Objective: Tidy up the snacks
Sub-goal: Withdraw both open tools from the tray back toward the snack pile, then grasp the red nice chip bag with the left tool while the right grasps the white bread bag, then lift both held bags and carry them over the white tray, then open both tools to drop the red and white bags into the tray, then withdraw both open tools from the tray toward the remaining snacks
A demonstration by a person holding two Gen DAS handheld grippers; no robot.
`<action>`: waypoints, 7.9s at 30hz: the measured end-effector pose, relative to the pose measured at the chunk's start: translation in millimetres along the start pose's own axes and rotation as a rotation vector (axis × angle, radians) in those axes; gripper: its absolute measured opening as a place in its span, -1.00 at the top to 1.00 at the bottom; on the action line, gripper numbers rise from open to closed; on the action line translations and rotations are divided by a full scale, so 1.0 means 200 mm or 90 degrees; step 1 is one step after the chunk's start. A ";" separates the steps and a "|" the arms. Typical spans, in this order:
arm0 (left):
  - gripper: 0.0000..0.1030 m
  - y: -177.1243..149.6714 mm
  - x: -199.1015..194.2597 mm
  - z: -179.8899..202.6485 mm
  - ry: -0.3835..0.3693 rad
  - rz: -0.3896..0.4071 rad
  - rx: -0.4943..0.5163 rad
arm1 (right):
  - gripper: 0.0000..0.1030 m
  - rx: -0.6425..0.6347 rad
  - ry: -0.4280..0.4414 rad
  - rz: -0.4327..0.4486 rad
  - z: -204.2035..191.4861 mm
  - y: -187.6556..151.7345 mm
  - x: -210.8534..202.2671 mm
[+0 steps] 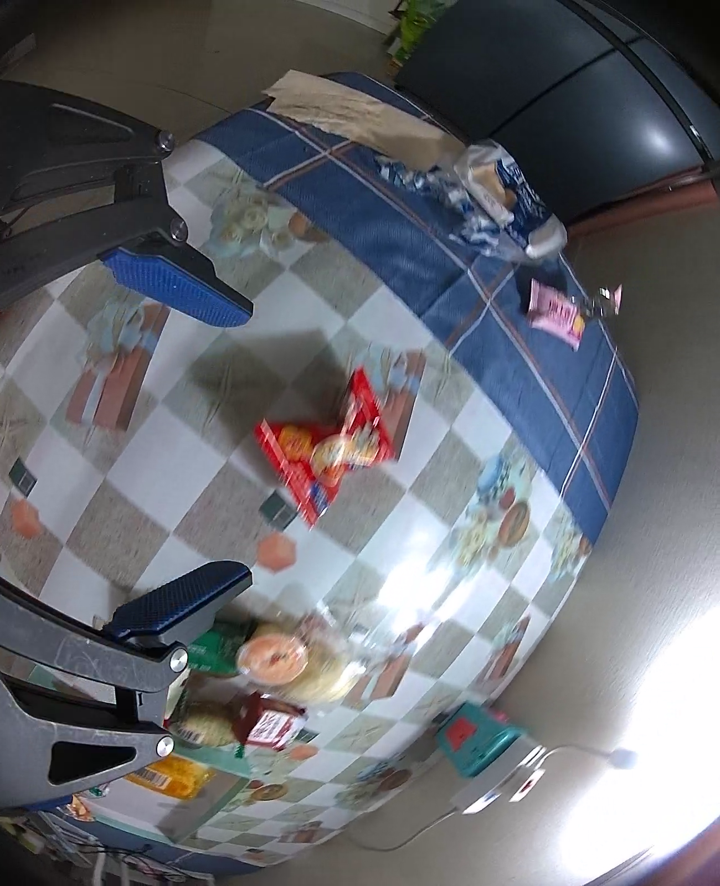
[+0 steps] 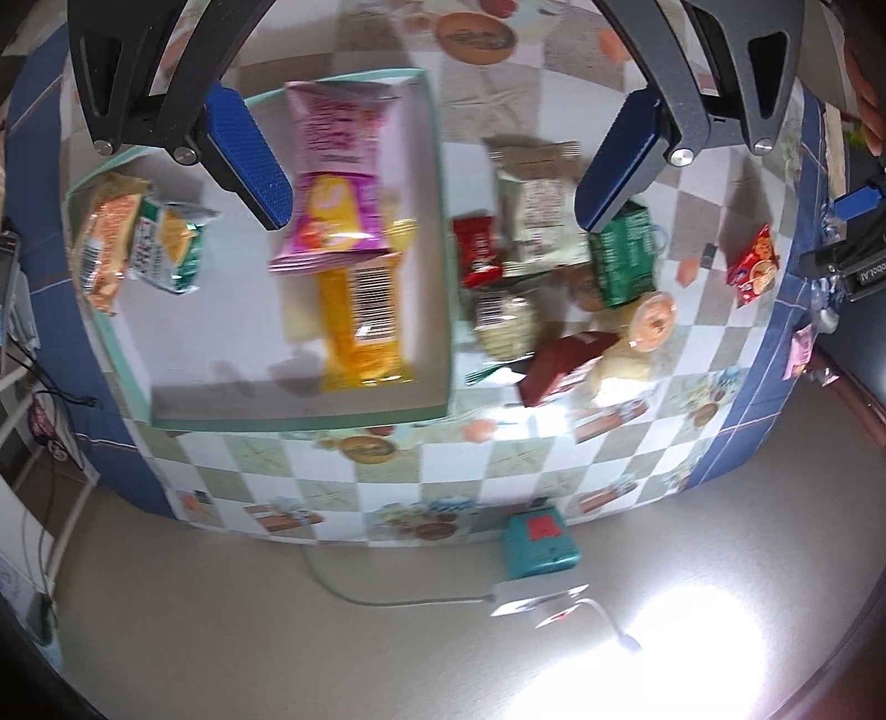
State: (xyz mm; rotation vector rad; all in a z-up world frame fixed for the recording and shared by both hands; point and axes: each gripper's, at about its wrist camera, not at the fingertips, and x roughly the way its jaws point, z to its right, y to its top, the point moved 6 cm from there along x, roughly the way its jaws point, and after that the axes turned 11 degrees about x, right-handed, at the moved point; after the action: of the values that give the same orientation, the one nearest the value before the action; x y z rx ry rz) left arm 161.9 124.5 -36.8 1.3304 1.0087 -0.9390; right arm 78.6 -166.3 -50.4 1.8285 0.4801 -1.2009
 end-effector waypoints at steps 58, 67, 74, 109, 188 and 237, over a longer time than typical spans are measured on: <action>-0.14 0.16 0.60 -0.08 -0.067 -0.094 -0.076 | -0.31 -0.087 -0.026 -0.120 -0.31 -0.23 0.47; 0.22 0.16 0.59 -0.08 -0.073 -0.097 -0.078 | -0.08 -0.090 -0.020 -0.115 -0.32 -0.24 0.46; 0.35 0.12 0.54 -0.03 -0.088 -0.102 -0.074 | -0.07 -0.072 -0.007 -0.119 -0.26 -0.21 0.43; 0.39 0.08 -0.23 0.36 -0.136 0.089 0.067 | -0.06 0.043 0.019 0.006 0.09 0.13 -0.08; 0.39 -0.34 -0.10 1.83 -0.246 0.069 0.390 | -0.07 0.242 -0.022 0.035 1.00 0.32 0.11; -0.70 0.02 -0.10 1.08 -0.117 0.053 0.214 | -1.00 0.185 -0.089 0.070 0.83 0.32 -0.07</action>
State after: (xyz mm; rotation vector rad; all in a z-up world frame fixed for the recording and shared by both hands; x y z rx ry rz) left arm 167.3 -92.3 -20.4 1.5180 0.6688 -1.1805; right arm 28.0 -337.5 -35.3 1.9674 0.1283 -1.3656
